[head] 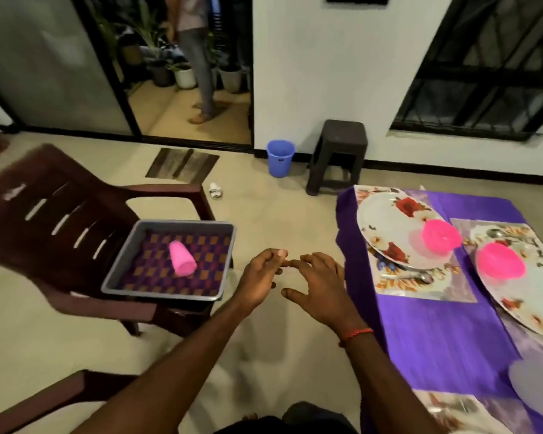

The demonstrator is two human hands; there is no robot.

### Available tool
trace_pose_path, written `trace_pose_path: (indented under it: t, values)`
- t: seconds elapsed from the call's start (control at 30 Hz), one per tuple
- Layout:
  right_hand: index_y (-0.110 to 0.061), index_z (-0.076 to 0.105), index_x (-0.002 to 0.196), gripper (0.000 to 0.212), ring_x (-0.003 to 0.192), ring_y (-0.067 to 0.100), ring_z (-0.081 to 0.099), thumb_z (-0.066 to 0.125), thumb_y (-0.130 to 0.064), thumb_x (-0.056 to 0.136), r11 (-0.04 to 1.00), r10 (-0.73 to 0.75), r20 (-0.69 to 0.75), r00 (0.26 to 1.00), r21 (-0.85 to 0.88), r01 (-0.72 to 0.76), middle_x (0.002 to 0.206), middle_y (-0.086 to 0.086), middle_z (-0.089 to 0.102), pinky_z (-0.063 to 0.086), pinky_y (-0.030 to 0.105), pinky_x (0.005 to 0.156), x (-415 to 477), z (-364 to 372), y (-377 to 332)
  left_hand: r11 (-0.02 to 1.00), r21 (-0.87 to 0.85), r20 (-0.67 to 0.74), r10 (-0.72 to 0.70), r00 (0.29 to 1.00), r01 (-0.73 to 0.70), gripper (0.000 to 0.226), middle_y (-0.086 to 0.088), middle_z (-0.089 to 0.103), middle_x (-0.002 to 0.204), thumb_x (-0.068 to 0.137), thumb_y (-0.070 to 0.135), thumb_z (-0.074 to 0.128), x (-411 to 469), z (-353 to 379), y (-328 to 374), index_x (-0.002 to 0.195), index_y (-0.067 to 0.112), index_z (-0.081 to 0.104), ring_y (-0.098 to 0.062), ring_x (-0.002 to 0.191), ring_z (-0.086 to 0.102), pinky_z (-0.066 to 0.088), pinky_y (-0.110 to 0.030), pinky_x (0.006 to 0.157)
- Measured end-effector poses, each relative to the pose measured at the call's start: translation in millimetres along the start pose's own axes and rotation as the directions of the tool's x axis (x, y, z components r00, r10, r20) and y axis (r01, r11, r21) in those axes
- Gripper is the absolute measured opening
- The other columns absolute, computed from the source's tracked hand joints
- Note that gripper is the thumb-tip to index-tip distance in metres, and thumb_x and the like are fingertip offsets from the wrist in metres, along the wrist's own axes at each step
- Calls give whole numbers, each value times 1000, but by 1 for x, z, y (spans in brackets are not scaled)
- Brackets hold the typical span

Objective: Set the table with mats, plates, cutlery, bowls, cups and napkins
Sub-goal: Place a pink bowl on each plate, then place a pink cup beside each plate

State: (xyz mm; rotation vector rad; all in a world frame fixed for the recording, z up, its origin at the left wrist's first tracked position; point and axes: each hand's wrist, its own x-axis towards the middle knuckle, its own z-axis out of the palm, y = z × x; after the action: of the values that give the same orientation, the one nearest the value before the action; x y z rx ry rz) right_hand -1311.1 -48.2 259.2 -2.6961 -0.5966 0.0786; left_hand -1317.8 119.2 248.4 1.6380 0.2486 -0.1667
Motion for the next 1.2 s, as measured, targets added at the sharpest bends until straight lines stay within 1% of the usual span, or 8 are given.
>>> trace_pose_path:
  t: [0.23,0.43,0.6,0.67,0.83,0.93,1.07,1.2]
  values:
    - [-36,45,144,62,145,17,18,59,-61,89,989,-149,134,980,41,145,151,-5,40,14,35,113,84,22,-30,996,-80,-202,-60,977,45,48,4,73,109,91,66,50,32,-57,-18,113,28,68,-17,103,67,56,-45,86]
    - [-34,47,143,62,142,19,24,62,-58,87,960,-279,224,934,79,268,148,-3,43,19,35,109,163,56,-39,993,-57,-349,-117,930,103,60,4,74,105,83,73,50,81,-93,-31,110,24,70,-17,99,69,56,-40,84]
    - [-31,52,137,60,135,22,34,69,-51,83,932,-360,266,894,132,337,140,-2,51,29,37,105,224,92,-44,978,-169,-448,-183,875,119,38,-4,72,100,105,33,51,119,-113,-32,115,0,67,-9,91,68,54,-21,81]
    - [-31,50,140,64,132,21,36,69,-50,82,923,-381,284,880,169,345,137,-3,52,30,36,104,240,106,-47,972,-191,-478,-216,851,140,35,-8,72,102,106,28,49,130,-123,-36,116,-2,67,-4,88,69,54,-18,78]
    - [-28,49,140,62,135,21,33,70,-48,85,906,-420,359,833,224,360,142,-1,47,30,38,108,268,140,-54,940,-253,-509,-329,796,228,27,3,74,100,106,36,48,147,-148,-66,107,21,70,-8,94,69,55,-29,82]
    - [-27,48,141,63,136,22,33,69,-50,87,903,-430,421,799,199,381,143,1,45,32,39,109,283,167,-57,912,-294,-511,-404,759,287,34,-3,73,109,106,43,45,156,-163,-91,113,21,70,-18,105,68,56,-41,94]
    - [-26,52,137,60,130,22,38,69,-52,86,902,-431,460,777,203,380,138,1,50,39,40,105,303,216,-63,865,-375,-527,-494,691,333,35,-5,72,110,103,49,49,169,-189,-133,113,23,70,-22,105,68,58,-52,91]
    - [-25,49,140,65,132,24,37,70,-52,85,943,-333,573,749,187,276,140,2,49,40,41,106,318,266,-65,819,-398,-533,-574,622,414,32,-5,67,112,100,57,49,191,-219,-172,108,30,65,-21,104,63,56,-46,89]
